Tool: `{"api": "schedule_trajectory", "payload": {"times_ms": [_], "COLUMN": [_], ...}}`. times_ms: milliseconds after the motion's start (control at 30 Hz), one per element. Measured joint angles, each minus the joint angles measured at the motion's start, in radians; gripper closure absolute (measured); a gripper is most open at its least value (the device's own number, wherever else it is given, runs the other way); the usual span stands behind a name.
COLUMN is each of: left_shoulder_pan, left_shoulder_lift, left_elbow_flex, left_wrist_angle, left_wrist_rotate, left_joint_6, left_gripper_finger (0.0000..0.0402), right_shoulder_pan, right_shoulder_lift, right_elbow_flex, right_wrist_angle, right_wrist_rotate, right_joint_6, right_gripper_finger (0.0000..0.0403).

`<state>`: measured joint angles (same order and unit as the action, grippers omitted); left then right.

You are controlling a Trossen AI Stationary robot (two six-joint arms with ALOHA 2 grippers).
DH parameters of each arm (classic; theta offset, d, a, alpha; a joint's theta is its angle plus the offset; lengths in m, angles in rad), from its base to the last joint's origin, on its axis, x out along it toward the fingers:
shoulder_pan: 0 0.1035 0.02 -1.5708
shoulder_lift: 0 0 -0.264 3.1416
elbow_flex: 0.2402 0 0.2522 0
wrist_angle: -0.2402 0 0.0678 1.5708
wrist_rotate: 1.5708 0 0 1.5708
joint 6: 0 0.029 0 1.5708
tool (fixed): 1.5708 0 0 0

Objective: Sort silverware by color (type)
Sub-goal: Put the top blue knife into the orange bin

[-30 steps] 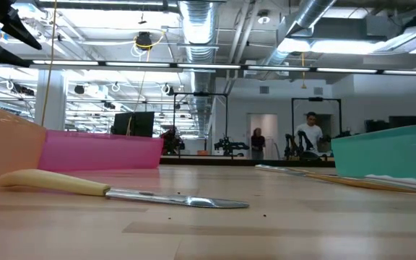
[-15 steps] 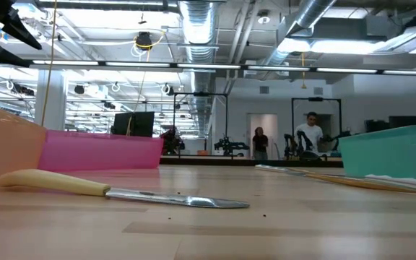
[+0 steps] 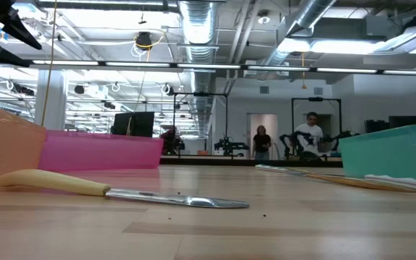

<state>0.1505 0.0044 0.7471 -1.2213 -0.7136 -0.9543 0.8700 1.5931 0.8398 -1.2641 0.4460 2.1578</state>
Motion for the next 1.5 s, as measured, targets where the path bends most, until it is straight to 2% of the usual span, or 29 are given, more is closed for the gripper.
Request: {"api": "schedule_trajectory", "payload": {"times_ms": [367, 567, 667, 867, 1167, 1333, 1500], "left_shoulder_pan": [0.0, 0.0, 0.0, 0.0, 0.0, 0.0, 0.0], "left_shoulder_lift": [0.0, 0.0, 0.0, 0.0, 0.0, 0.0, 0.0], "left_elbow_flex": [0.0, 0.0, 0.0, 0.0, 0.0, 0.0, 0.0], "left_wrist_angle": [0.0, 0.0, 0.0, 0.0, 0.0, 0.0, 0.0], "left_wrist_rotate": [0.0, 0.0, 0.0, 0.0, 0.0, 0.0, 0.0], "left_joint_6": [0.0, 0.0, 0.0, 0.0, 0.0, 0.0, 0.0], "left_gripper_finger": [0.0155, 0.0155, 0.0155, 0.0155, 0.0155, 0.0155, 0.0155], "right_shoulder_pan": [-0.019, -0.066, -0.105, -0.191, -0.316, -0.354, -0.363], "right_shoulder_lift": [-0.183, -0.227, -0.233, -0.233, -0.231, -0.231, -0.231], "right_elbow_flex": [0.0, 0.0, 0.0, 0.0, 0.0, 0.0, 0.001], "right_wrist_angle": [-0.027, 0.109, 0.192, 0.394, 0.784, 1.014, 1.194], "right_wrist_rotate": [0.233, 0.411, 0.454, 0.504, 0.503, 0.501, 0.467], "right_joint_6": [-0.037, -0.195, -0.294, -0.527, -1.002, -1.267, -1.467], "right_gripper_finger": [0.0237, 0.0237, 0.0237, 0.0237, 0.0237, 0.0237, 0.0237]}}
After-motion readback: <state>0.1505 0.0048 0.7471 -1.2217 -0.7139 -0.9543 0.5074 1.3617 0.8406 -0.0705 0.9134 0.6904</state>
